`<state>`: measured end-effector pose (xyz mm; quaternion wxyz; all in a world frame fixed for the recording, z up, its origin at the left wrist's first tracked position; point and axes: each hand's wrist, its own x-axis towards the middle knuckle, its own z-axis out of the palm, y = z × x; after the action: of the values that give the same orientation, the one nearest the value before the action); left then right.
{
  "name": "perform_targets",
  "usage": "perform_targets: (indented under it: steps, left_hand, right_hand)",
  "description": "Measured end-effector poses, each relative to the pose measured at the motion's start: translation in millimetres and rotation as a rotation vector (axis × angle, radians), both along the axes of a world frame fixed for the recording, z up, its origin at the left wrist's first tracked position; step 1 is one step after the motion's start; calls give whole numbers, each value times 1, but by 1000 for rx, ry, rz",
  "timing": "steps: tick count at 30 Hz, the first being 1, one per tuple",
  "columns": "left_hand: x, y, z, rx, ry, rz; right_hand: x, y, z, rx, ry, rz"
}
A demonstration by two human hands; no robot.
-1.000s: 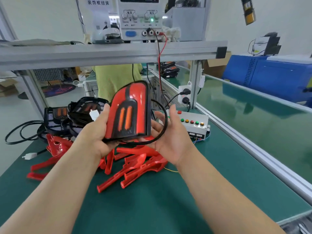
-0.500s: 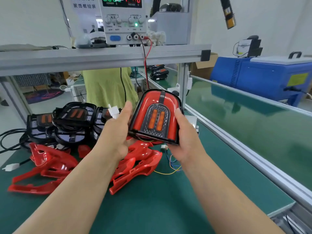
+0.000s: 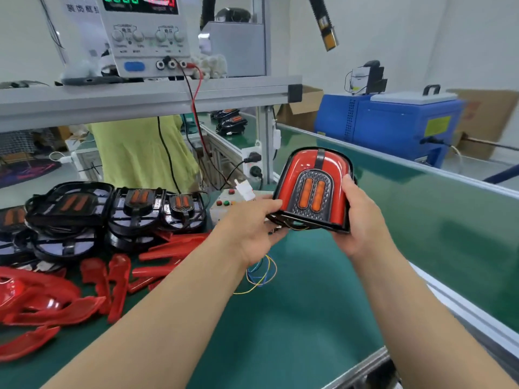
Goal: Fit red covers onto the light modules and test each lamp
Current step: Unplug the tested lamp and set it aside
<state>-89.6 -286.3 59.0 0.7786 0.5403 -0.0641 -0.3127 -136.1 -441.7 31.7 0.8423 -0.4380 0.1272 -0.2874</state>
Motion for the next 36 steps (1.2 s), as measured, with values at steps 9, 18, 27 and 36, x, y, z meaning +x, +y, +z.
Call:
perform_targets:
  steps: [9,18,27,36]
  left_hand:
    - [-20,-66,-3,-45,-61,-119]
    - [-51,-124,-16,-3,-167,-220]
    - [-96,-184,-30,60,-217,-370]
    - [-134,-241,-55,189,-216,-462]
  right_hand:
    - [-43,-57,-5,-39,-9,-120]
    - [-92,-107,-10,-37,8,-275]
    - [-152,-153,-21,-49,49,-456]
    - [-207,-185,-36,-46,148,-698]
